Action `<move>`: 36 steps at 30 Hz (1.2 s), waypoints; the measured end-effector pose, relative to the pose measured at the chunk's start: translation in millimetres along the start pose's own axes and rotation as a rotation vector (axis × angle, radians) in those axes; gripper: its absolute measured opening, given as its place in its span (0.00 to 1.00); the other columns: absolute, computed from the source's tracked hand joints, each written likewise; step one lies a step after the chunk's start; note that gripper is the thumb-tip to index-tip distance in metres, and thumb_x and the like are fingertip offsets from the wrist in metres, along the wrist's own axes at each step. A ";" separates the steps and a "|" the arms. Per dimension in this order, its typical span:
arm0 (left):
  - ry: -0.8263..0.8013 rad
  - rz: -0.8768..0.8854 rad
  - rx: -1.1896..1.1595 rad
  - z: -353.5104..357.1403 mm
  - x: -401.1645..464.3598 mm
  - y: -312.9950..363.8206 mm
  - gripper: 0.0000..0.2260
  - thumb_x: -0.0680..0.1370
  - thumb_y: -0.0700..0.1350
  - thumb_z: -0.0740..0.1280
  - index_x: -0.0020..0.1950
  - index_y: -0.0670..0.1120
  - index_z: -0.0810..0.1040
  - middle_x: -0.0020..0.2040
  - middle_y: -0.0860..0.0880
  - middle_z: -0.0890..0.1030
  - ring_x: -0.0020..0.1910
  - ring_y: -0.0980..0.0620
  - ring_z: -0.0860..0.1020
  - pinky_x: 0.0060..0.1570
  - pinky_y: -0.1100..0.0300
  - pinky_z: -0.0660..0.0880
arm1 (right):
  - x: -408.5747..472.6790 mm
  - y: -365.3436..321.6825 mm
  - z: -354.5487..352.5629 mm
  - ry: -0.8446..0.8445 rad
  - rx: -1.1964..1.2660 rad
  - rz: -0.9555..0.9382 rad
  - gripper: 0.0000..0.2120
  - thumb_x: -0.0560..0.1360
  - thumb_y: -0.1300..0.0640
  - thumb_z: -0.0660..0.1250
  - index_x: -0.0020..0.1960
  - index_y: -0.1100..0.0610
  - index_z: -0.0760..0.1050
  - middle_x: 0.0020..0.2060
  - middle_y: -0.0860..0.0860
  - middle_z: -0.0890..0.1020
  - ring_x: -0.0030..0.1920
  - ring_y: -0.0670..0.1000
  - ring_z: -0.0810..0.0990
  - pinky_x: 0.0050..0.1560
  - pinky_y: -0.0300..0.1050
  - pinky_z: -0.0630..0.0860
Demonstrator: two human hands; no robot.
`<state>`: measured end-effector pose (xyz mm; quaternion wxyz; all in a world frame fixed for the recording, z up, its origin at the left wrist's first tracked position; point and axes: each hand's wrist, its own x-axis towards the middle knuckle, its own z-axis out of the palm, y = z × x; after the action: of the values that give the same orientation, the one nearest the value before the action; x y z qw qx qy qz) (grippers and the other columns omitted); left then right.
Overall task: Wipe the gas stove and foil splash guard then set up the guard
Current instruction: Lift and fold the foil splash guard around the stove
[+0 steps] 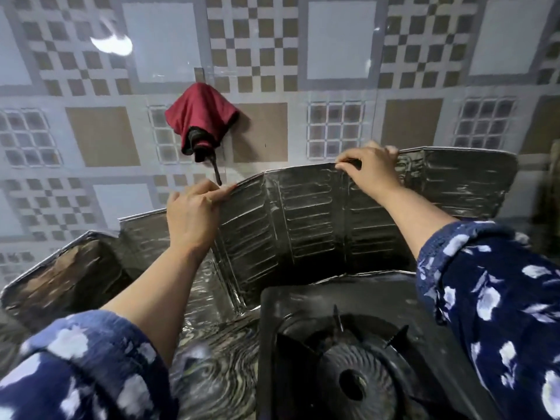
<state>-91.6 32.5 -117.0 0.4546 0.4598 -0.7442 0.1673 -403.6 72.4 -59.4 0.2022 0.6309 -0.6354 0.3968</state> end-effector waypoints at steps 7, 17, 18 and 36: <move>-0.084 -0.003 -0.045 43.4 -10.0 12.5 0.17 0.75 0.37 0.66 0.58 0.55 0.82 0.42 0.51 0.82 0.41 0.45 0.79 0.40 0.54 0.72 | -18.7 41.5 29.5 -0.035 0.008 0.064 0.08 0.75 0.50 0.68 0.51 0.49 0.83 0.49 0.51 0.84 0.56 0.55 0.73 0.58 0.50 0.58; -0.190 -0.004 -0.012 74.2 -5.6 42.5 0.16 0.78 0.40 0.63 0.61 0.57 0.80 0.47 0.51 0.82 0.45 0.45 0.79 0.44 0.53 0.69 | -36.3 87.1 34.1 -0.068 -0.046 0.180 0.08 0.74 0.50 0.68 0.50 0.48 0.83 0.51 0.48 0.84 0.60 0.55 0.72 0.59 0.50 0.58; -0.207 0.002 -0.011 75.5 -4.5 46.8 0.17 0.78 0.41 0.63 0.62 0.57 0.79 0.47 0.51 0.81 0.45 0.45 0.79 0.44 0.54 0.69 | -36.5 90.5 32.2 -0.086 -0.067 0.186 0.07 0.75 0.50 0.68 0.50 0.48 0.83 0.51 0.49 0.84 0.60 0.55 0.72 0.60 0.51 0.58; -0.517 -0.043 0.159 49.1 5.8 41.2 0.21 0.80 0.55 0.58 0.72 0.54 0.65 0.59 0.47 0.81 0.59 0.43 0.78 0.58 0.48 0.70 | -34.4 -43.1 95.8 -0.243 0.092 -0.162 0.13 0.76 0.49 0.66 0.59 0.45 0.79 0.56 0.44 0.82 0.59 0.50 0.73 0.61 0.53 0.67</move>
<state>-152.7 18.1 -131.3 0.2153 0.5372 -0.8103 0.0925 -334.7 26.6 -132.6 0.1261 0.7320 -0.5832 0.3288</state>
